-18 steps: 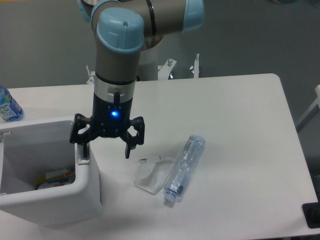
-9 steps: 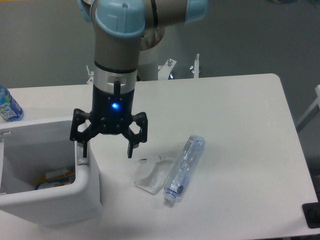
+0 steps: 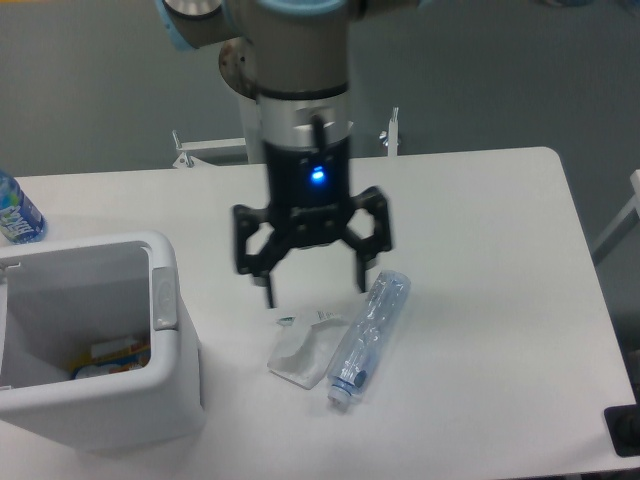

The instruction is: Open the trash can

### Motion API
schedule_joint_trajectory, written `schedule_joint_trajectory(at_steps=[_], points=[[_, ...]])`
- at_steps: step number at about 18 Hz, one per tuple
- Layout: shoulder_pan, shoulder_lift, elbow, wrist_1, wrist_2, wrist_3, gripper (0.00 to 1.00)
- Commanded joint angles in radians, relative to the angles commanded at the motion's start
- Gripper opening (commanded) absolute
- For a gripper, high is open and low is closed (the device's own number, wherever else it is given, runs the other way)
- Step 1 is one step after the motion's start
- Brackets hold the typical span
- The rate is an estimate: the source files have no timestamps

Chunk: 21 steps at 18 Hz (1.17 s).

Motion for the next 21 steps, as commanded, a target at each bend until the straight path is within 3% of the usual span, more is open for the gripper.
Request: schedule_joint_trajectory(at_steps=[3,6,14,21], points=[[0.034,0.005,-0.002,-0.008,0.025,0.134,1.0],[0.054,0.006,-0.011,-0.029,0.129,0.296,1.0],[0.109,0.006,-0.028,-0.199,0.213,0.679,1.0],[0.138,0.008,-0.032,-0.215,0.213,0.749,1.0]])
